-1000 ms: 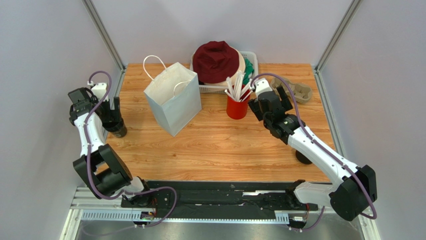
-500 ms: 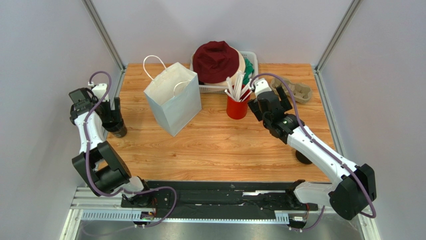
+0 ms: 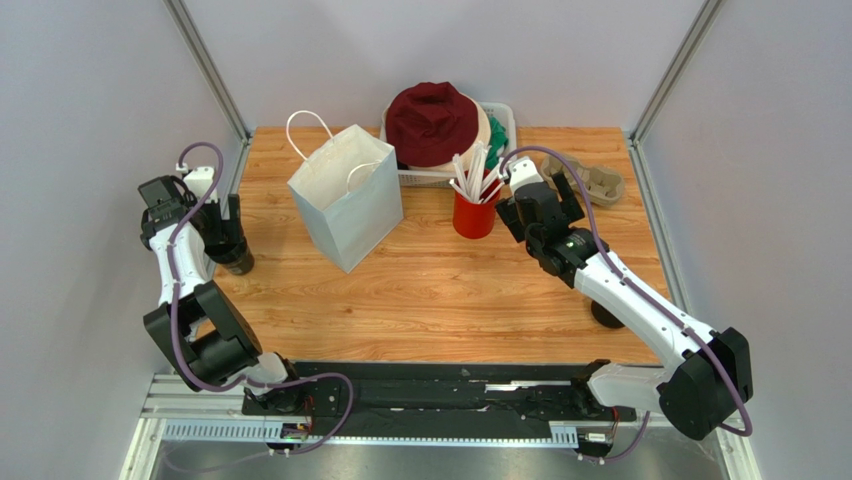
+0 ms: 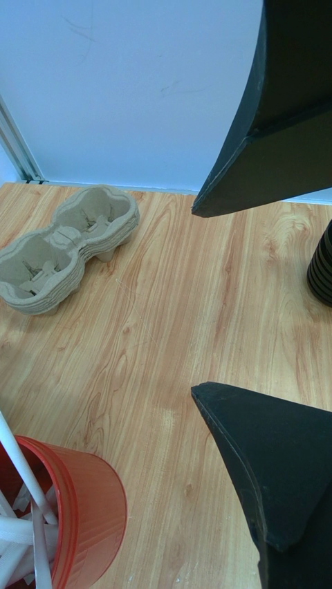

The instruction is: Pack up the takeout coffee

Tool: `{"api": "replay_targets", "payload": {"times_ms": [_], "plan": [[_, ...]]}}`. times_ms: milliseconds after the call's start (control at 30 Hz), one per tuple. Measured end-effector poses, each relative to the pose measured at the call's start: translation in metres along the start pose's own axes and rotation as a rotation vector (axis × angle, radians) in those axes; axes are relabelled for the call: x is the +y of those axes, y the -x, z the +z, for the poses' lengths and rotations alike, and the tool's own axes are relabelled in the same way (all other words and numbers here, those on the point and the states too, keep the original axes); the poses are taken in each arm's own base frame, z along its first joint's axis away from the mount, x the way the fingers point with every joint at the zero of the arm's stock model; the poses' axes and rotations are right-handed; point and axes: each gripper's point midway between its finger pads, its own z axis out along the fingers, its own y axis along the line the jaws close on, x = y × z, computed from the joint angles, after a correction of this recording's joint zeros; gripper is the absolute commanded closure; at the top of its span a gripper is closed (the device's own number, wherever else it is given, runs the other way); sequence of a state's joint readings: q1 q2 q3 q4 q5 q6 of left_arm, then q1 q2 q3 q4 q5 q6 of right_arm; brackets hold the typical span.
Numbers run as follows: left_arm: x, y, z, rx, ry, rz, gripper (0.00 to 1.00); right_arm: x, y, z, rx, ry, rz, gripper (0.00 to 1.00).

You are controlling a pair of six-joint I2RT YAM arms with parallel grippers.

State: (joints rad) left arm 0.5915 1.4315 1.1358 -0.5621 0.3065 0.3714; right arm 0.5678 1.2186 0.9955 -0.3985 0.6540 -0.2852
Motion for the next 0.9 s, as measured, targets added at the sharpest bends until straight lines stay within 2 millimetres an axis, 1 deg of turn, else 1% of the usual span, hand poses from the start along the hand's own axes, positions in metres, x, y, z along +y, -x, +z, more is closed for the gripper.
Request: {"api": "replay_targets", "payload": {"times_ms": [700,900], "plan": [[0.0029,0.0001,0.0046,-0.021,0.018,0.002,0.01,0.0000,0.0000,0.0000,0.000,0.000,0.000,0.03],[0.0038,-0.0001,0.0029,-0.025,0.029,-0.001,0.01,0.0000,0.0000,0.0000,0.000,0.000,0.000,0.03]]}}
